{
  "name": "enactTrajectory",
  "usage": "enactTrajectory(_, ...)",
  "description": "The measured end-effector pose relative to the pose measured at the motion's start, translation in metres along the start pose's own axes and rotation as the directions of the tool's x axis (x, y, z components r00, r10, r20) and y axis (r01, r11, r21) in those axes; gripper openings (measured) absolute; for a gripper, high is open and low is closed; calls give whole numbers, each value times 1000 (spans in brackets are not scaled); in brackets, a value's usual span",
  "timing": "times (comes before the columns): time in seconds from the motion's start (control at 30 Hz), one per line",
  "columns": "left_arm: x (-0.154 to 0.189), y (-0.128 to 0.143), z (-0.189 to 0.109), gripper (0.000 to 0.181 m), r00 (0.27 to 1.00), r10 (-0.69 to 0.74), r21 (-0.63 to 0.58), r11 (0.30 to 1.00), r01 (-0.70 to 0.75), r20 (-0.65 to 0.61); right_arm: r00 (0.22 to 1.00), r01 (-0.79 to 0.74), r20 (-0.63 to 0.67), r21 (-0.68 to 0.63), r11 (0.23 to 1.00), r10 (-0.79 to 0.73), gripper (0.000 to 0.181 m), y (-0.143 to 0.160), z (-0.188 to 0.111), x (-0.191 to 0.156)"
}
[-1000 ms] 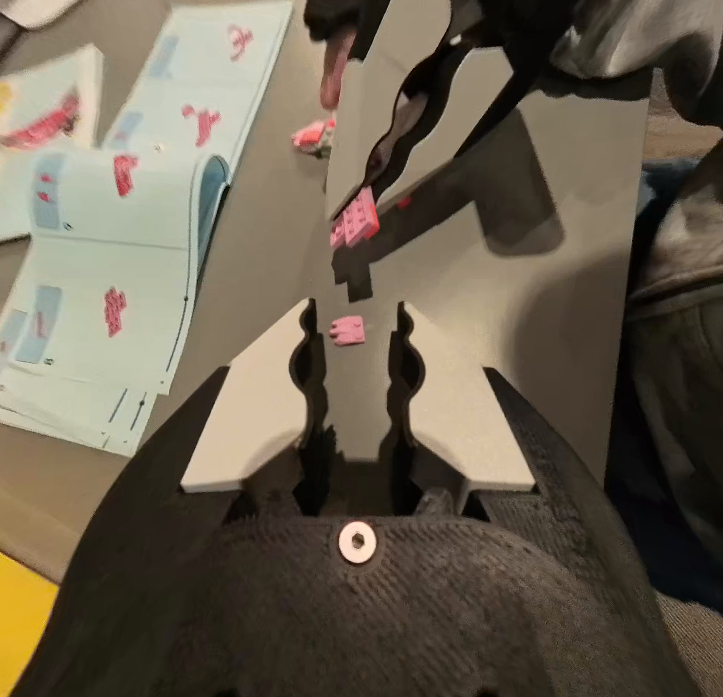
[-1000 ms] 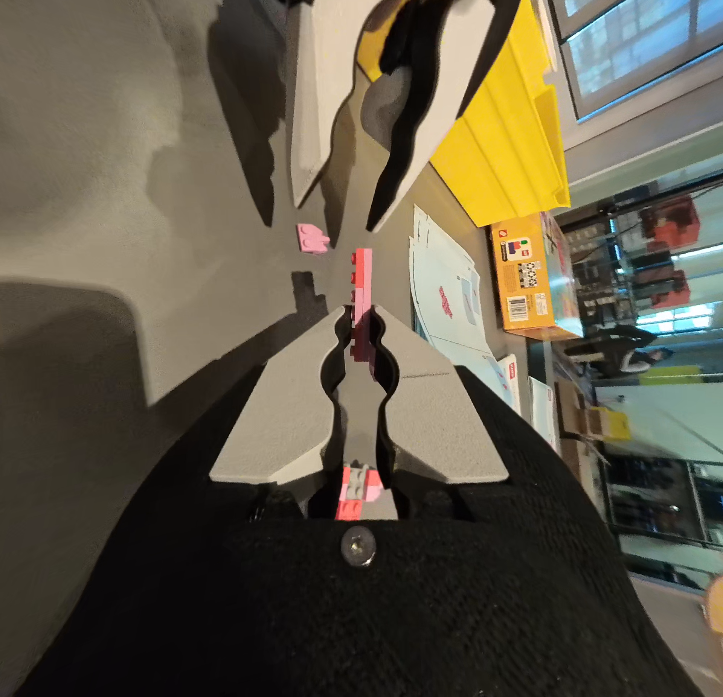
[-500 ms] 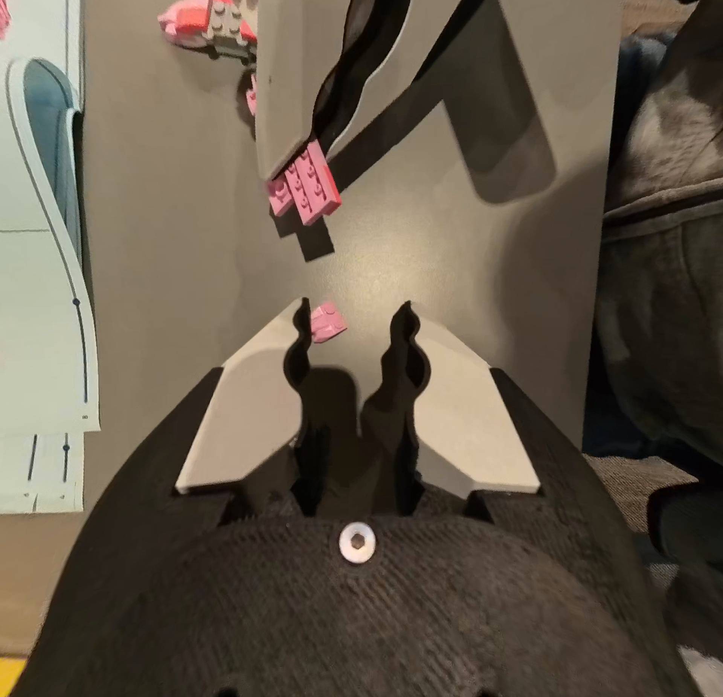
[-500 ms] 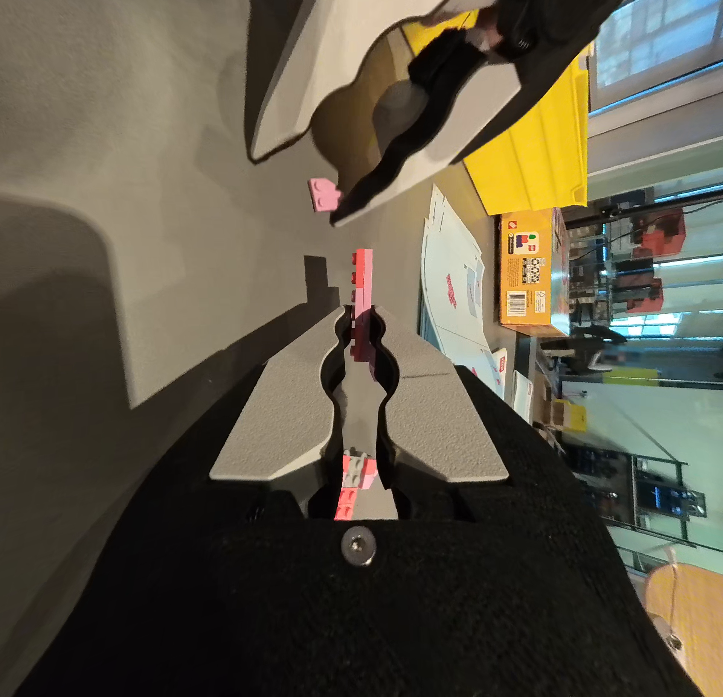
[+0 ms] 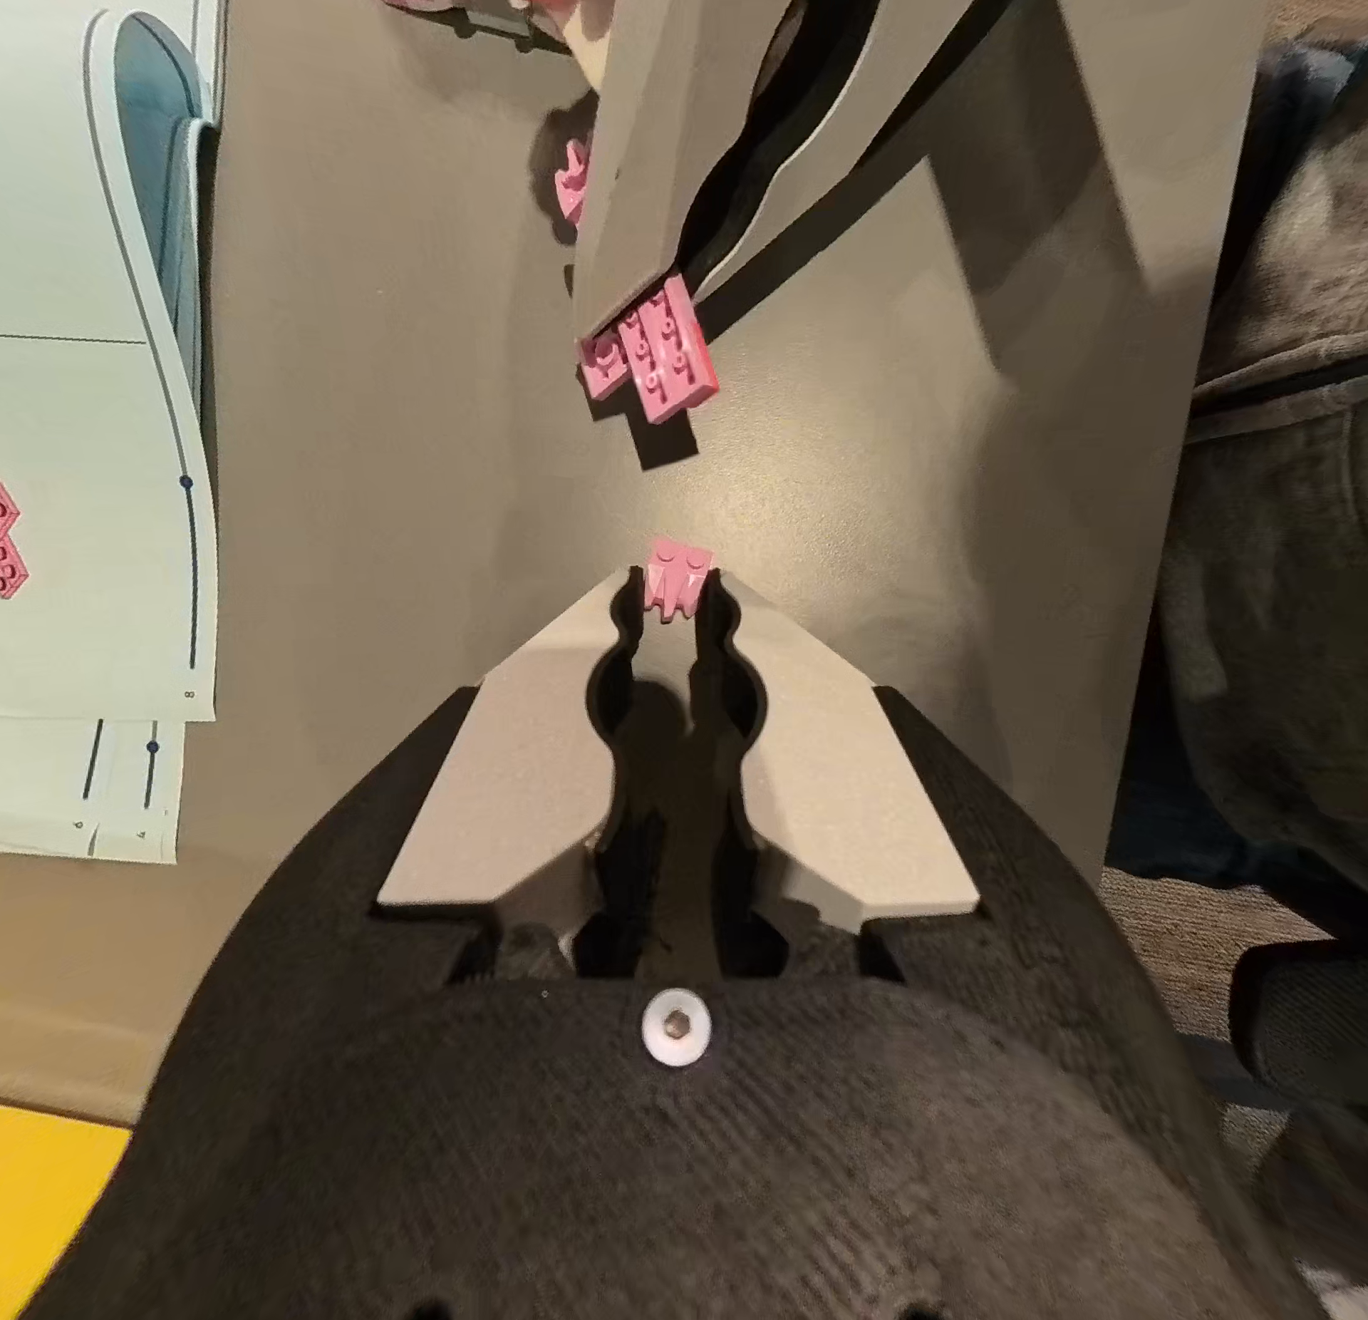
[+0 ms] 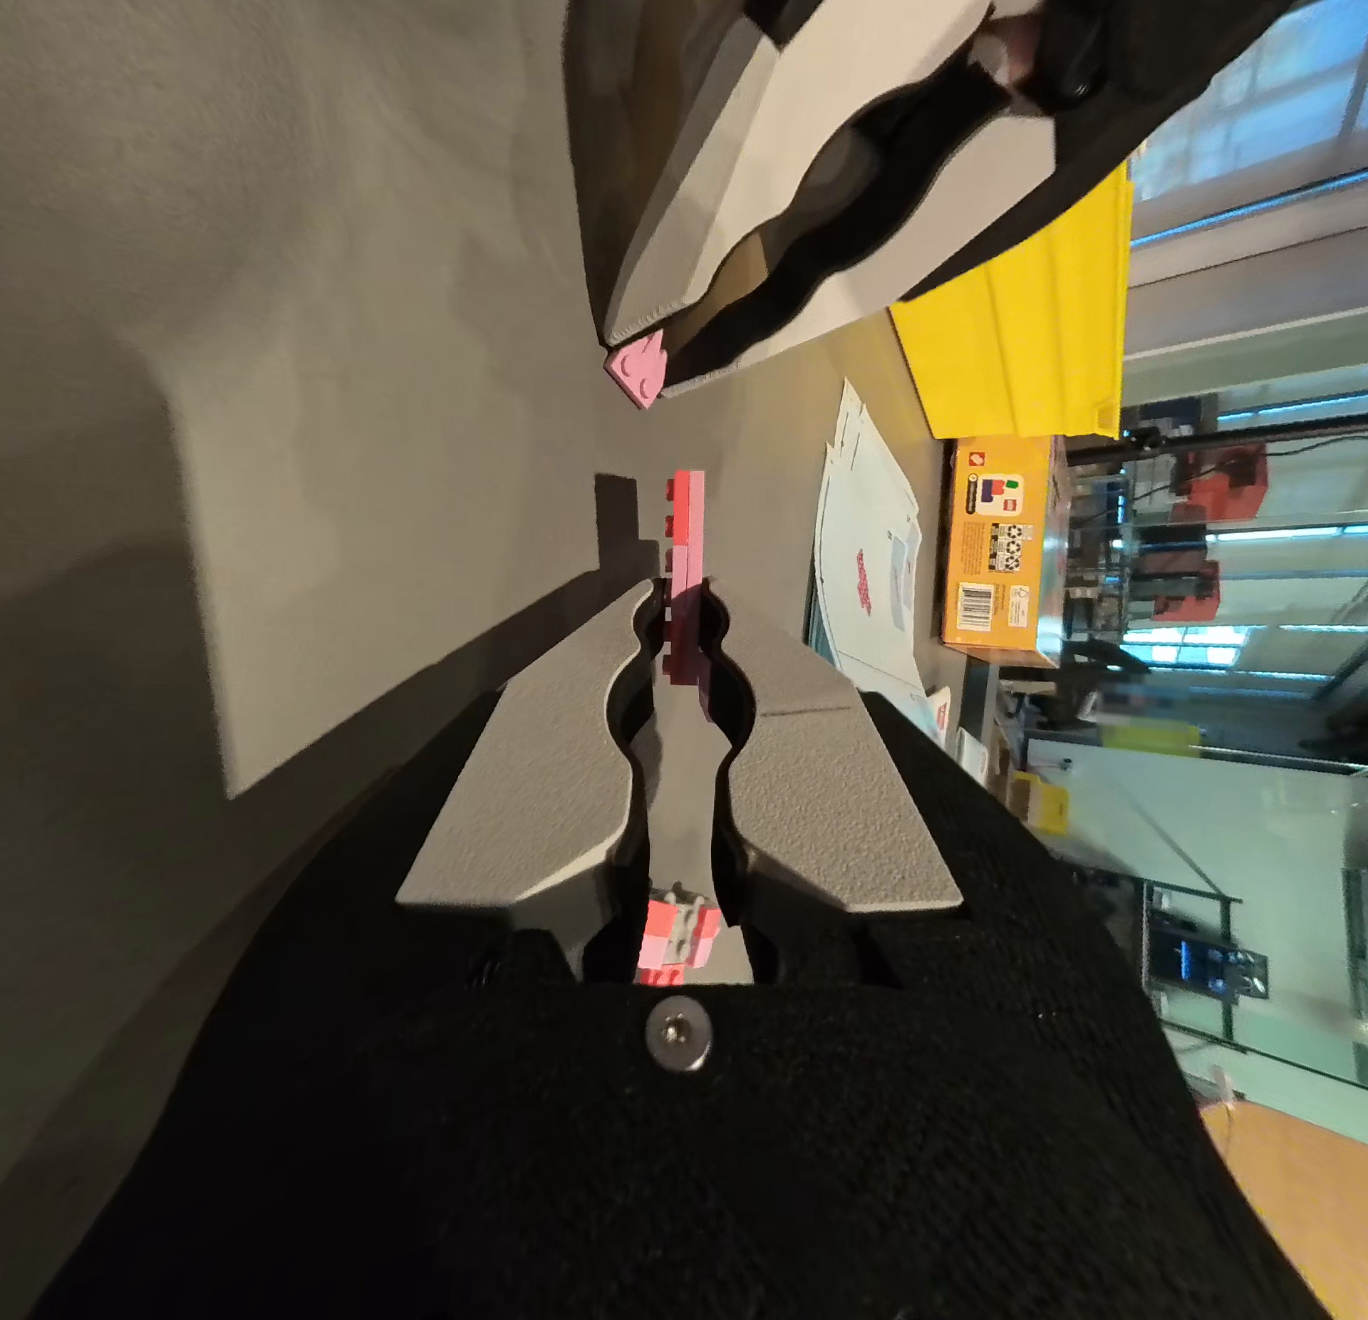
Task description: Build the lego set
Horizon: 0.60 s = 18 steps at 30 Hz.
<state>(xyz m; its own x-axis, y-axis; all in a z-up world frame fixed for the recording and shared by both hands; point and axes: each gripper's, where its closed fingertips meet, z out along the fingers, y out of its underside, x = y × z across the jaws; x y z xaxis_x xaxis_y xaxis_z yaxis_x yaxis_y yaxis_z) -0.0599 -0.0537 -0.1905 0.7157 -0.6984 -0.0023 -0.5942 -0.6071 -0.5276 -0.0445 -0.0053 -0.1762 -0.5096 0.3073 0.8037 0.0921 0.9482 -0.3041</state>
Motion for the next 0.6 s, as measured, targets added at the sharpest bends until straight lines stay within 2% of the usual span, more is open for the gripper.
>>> enactTrajectory(0.1, -3, -2, 0, 16, 995, 68, 13, 998, -69, 73, 1000, -16, 21, -16, 1000, 16, 6, 1, 1, -3)
enactTrajectory(0.2, -14, -18, -8, 16, 934, 208, 62, 970, -235, 289, 994, -86, 70, -43, 995, 89, 6, 3, 1, -7)
enactTrajectory(0.3, -20, -35, -21, 15, 781, 348, 54, 898, -436, 518, 977, -175, 111, -50, 983, 180, 7, 1, 0, -8)
enactTrajectory(0.4, -24, -38, -23, 15, 598, 464, -77, 826, -558, 654, 957, -251, 137, -54, 967, 256, 6, 1, -1, -8)
enactTrajectory(0.53, -29, -38, -20, 16, 362, 579, -261, 726, -636, 730, 922, -340, 177, -59, 939, 345, 6, 0, -3, -10)
enactTrajectory(0.6, -31, -41, -20, 16, 277, 603, -318, 692, -648, 748, 900, -382, 202, -63, 922, 387, 7, -2, -3, -10)
